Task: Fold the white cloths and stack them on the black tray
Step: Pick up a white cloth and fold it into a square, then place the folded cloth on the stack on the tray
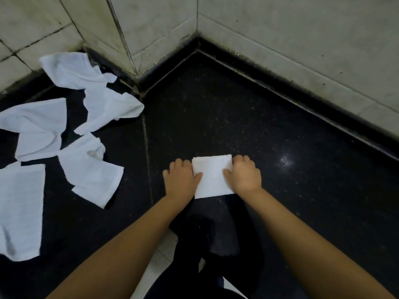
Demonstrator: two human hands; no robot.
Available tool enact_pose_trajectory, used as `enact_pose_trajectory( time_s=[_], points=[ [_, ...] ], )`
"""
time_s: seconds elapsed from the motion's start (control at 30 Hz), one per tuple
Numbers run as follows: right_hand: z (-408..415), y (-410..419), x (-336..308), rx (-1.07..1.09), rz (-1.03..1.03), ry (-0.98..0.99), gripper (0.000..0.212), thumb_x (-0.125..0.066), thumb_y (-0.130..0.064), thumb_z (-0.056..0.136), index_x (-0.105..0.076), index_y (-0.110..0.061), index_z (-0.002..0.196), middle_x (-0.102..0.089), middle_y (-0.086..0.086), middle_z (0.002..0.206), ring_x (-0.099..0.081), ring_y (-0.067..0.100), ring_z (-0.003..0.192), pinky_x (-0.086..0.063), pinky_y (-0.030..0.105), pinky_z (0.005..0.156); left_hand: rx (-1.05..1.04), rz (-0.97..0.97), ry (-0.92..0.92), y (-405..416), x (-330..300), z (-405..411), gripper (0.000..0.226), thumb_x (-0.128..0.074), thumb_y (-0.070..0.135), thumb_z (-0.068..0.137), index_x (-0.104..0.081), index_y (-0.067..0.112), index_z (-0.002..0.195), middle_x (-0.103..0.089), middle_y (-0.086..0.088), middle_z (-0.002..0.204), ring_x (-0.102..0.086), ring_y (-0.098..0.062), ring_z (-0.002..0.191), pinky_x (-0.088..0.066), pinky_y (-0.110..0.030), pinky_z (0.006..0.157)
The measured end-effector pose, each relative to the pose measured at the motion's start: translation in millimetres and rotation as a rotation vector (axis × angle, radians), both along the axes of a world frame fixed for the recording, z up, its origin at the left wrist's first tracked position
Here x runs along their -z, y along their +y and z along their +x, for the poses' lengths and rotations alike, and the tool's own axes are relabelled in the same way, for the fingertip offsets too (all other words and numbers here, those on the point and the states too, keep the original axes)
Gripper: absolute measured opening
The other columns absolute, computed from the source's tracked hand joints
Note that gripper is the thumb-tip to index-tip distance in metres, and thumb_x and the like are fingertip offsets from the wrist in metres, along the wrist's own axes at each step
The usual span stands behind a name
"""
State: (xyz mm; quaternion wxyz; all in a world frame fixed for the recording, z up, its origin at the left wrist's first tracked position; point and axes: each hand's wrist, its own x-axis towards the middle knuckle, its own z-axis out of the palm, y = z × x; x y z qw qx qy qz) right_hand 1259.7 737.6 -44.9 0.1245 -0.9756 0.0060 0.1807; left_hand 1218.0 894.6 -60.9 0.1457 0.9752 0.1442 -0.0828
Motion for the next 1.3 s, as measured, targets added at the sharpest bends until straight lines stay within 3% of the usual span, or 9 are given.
enact_pose_trajectory(
  time_s=[0.17,0.3,0.37,0.43,0.53,0.67,0.9,1.0,1.3],
  points=[
    [0.0,7.5,-14.5,0.074,0.112,0.079,0.033,-0.046,-0.024,0.094,-0.049,-0.008,0.123,-0.052,0.014,0.125,-0.05,0.031,0.114,-0.042,0.041,0.093,-0.057,-0.158,0.042,-17.1,-16.6,11.3,0.033,-0.048,0.027,0.094,-0.052,0.011,0.122,-0.054,-0.009,0.12,-0.051,-0.026,0.114,-0.038,-0.04,0.098],
    [-11.9,-22.8,-40.7,0.302,0.589,0.115,0.038,-0.059,-0.02,0.09,-0.047,-0.009,0.124,-0.059,0.011,0.119,-0.056,0.022,0.097,-0.044,0.031,0.078,-0.171,-0.581,-0.067,-18.7,-42.6,-0.1,0.015,-0.058,0.02,0.088,-0.056,0.009,0.099,-0.06,-0.007,0.098,-0.057,-0.019,0.089,-0.045,-0.031,0.075],
    [-24.9,-42.7,-52.6,0.474,0.821,0.138,0.046,-0.063,-0.015,0.087,-0.047,-0.006,0.129,-0.06,0.014,0.121,-0.058,0.022,0.095,-0.047,0.032,0.078,-0.253,-0.783,-0.101,-29.3,-57.8,-10.8,0.019,-0.061,0.015,0.087,-0.055,0.009,0.105,-0.06,-0.005,0.103,-0.058,-0.018,0.091,-0.047,-0.029,0.072],
    [-42.8,-62.6,-63.7,0.613,1.033,0.182,0.032,-0.062,-0.008,0.087,-0.057,0.001,0.118,-0.066,0.018,0.108,-0.062,0.024,0.084,-0.051,0.035,0.074,-0.322,-0.946,-0.095,-47.9,-70.9,-23.5,0.032,-0.06,0.009,0.087,-0.053,0.009,0.118,-0.057,-0.004,0.108,-0.057,-0.017,0.093,-0.049,-0.025,0.068],
    [-77.0,-92.8,-75.8,0.688,1.164,0.131,0.019,-0.059,-0.002,0.089,-0.063,0.003,0.107,-0.066,0.011,0.087,-0.063,0.02,0.073,-0.052,0.032,0.064,-0.377,-1.19,0.047,-80.0,-83.0,-46.2,0.041,-0.059,0.004,0.088,-0.05,0.006,0.128,-0.06,-0.008,0.111,-0.06,-0.019,0.09,-0.052,-0.032,0.073],
    [-132.6,-138.9,-92.1,0.748,1.212,0.018,0.009,-0.057,0.0,0.088,-0.061,-0.007,0.089,-0.066,0.014,0.096,-0.064,0.025,0.082,-0.054,0.04,0.075,-0.382,-1.486,0.302,-122.3,-97.5,-77.4,0.02,-0.056,0.001,0.09,-0.057,0.002,0.11,-0.065,-0.011,0.097,-0.063,-0.022,0.083,-0.05,-0.04,0.081],
    [-280.0,-223.1,-105.4,1.059,1.375,-0.161,0.015,-0.056,0.003,0.088,-0.063,0.004,0.1,-0.067,0.013,0.093,-0.065,0.022,0.078,-0.055,0.031,0.065,0.018,-1.492,0.487,-214.1,-105.1,-151.1,0.013,-0.056,0.007,0.091,-0.063,0.012,0.1,-0.068,-0.009,0.099,-0.064,-0.022,0.089,-0.053,-0.039,0.08],
    [-355.0,-247.6,-102.0,1.22,1.347,-0.198,0.004,-0.06,-0.001,0.086,-0.063,-0.002,0.088,-0.065,0.011,0.086,-0.061,0.021,0.074,-0.051,0.033,0.067,0.175,-1.448,0.56,-251.5,-102.7,-202.0,0.013,-0.054,0.008,0.092,-0.064,0.011,0.099,-0.068,-0.009,0.1,-0.065,-0.021,0.089,-0.053,-0.036,0.076],
    [-556.2,-356.3,-112.2,1.425,1.291,-0.613,0.014,-0.053,-0.009,0.092,-0.064,-0.018,0.092,-0.067,0.006,0.095,-0.062,0.02,0.082,-0.05,0.031,0.07,0.507,-1.372,0.799,-414.2,-119.1,-352.8,0.012,-0.053,0.007,0.092,-0.063,0.012,0.095,-0.068,-0.007,0.093,-0.064,-0.02,0.082,-0.053,-0.036,0.075]
  ],
)
